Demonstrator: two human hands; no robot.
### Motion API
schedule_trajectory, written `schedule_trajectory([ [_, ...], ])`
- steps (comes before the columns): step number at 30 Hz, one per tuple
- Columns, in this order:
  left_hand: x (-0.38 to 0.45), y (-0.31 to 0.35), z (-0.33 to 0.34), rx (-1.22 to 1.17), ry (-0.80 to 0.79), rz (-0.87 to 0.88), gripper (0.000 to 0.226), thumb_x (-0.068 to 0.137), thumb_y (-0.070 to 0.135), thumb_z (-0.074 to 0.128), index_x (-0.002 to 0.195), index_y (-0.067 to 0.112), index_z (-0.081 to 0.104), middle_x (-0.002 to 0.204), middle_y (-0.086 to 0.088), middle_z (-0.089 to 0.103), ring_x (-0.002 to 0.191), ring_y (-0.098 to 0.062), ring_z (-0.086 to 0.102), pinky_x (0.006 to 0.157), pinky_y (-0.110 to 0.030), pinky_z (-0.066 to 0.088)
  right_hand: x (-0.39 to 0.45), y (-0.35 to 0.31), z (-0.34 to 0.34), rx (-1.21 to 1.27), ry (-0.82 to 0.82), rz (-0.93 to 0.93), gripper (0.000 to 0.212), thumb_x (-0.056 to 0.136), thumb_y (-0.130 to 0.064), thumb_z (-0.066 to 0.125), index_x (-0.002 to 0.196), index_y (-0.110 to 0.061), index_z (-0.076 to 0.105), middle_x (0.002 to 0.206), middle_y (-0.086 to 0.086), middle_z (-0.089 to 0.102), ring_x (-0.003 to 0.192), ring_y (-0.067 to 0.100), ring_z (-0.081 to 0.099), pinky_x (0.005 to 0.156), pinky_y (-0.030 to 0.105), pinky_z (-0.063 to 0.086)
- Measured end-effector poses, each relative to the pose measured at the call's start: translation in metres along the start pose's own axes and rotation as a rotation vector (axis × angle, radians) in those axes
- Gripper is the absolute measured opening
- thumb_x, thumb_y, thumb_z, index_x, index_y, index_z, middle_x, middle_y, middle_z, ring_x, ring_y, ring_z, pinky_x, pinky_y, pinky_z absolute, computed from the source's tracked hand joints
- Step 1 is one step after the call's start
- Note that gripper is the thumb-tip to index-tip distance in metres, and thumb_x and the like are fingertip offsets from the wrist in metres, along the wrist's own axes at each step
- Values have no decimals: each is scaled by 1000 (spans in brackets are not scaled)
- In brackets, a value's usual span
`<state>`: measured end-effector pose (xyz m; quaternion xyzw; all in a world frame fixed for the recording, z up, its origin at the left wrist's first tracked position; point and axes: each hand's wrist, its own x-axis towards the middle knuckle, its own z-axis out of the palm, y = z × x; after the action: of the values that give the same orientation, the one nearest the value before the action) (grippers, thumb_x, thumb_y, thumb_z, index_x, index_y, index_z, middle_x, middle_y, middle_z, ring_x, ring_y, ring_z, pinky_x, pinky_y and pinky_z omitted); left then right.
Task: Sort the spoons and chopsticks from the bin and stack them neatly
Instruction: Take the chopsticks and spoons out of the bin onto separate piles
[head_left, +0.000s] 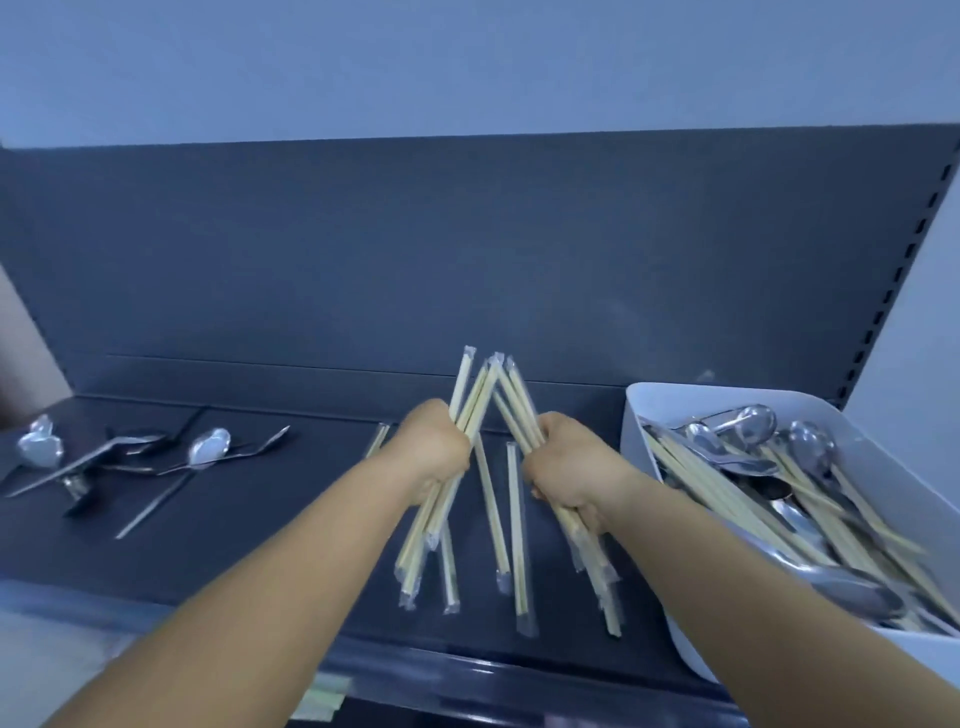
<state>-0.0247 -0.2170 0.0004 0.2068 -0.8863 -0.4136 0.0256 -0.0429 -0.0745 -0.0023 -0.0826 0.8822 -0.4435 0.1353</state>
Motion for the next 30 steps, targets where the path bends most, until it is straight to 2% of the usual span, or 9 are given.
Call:
schedule_trajectory([
  [2,9,-17,1,34,7,-9,26,84,1,53,109,7,49,105,-12,57,92,-27,60,76,-35,54,9,1,17,-68,2,52,38,85,-1,41,121,-11,43,100,13,51,70,23,50,48,23,37],
  [4,16,-30,3,98,-10,-6,35,86,8,60,118,8,44,111,-8,53,94,-25,56,69,-29,47,16,2,29,-125,23,125,46,86,-3,45,131,-10,36,124,14,43,82,26,53,58,29,45],
  [6,22,-41,7,146,-48,9,51,85,12,64,129,9,38,126,-12,48,107,-29,54,79,-31,45,18,4,35,-220,52,168,49,88,-4,47,133,-9,32,136,14,30,89,27,52,69,30,47],
  [12,21,-52,12,368,-127,156,76,93,20,55,151,16,7,156,-9,19,137,-27,33,103,-30,34,13,12,28,-328,41,112,53,91,-19,51,138,-10,29,145,9,20,123,28,41,89,30,39],
  [16,7,-36,18,445,-99,329,72,96,30,48,151,17,4,157,-5,16,142,-23,21,109,-32,26,-1,13,14,-359,57,-2,56,92,-26,50,142,-12,27,151,2,18,136,24,26,101,32,32],
  [19,-6,-13,26,449,-68,461,72,97,35,45,152,20,1,155,0,17,141,-20,19,109,-32,24,-14,15,-8,-393,128,-112,49,92,-28,50,137,-18,32,153,3,21,139,22,23,109,32,27],
  [21,-17,5,34,439,-52,549,72,97,38,45,151,21,0,154,2,18,140,-20,20,107,-33,25,-22,20,-27,-420,179,-153,57,93,-28,50,144,-15,27,153,3,23,140,20,22,110,29,22],
  [27,-44,57,76,420,-108,714,73,94,40,48,150,25,4,150,1,25,136,-21,26,103,-34,31,-38,51,-87,-409,238,-121,63,92,-27,51,148,-19,24,154,-1,23,140,20,24,113,34,23],
  [30,-52,78,101,469,-169,735,71,94,39,50,149,26,6,147,-2,30,134,-24,29,102,-39,34,-42,74,-117,-415,219,-89,54,90,-22,51,141,-19,36,145,0,37,133,17,34,110,32,28],
])
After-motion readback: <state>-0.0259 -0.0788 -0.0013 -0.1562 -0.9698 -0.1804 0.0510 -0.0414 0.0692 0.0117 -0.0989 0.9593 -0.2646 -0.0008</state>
